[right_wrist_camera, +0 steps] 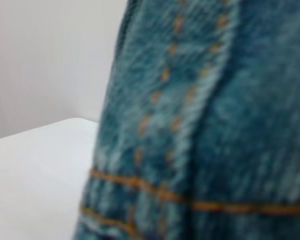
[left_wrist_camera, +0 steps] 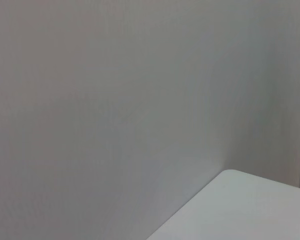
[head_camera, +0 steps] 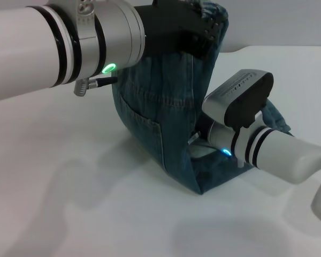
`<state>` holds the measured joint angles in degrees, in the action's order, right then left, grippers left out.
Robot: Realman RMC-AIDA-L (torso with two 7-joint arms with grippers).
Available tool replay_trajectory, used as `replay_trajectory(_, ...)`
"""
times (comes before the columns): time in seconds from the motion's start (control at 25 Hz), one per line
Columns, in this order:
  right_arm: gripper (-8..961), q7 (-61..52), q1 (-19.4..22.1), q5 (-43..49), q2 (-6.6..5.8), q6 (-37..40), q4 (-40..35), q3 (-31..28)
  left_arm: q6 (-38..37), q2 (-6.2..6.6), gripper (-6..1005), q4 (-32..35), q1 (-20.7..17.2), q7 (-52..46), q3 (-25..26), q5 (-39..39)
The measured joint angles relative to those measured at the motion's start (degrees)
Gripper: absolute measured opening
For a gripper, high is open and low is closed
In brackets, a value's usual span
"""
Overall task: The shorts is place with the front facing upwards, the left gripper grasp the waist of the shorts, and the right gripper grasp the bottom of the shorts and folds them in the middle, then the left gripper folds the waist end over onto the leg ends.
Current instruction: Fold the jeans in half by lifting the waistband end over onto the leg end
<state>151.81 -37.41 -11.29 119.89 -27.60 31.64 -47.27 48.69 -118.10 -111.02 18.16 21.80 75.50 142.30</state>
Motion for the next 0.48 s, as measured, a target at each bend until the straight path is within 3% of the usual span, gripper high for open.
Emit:
replay_trajectory(0.28, 0, 3.71, 4.66, 0.31, -0.35, -0.04, -1.02, -7.23, -0.1, 0.09, 100, -0.08, 0.04, 0.0, 0.25, 0.0)
replay_trajectory(0.48, 0, 5.74, 10.12, 4.76, -1.14, -0.99, -0.74, -18.06, -0.26, 0.1, 101, 0.12, 0.07, 0.62, 0.24, 0.0)
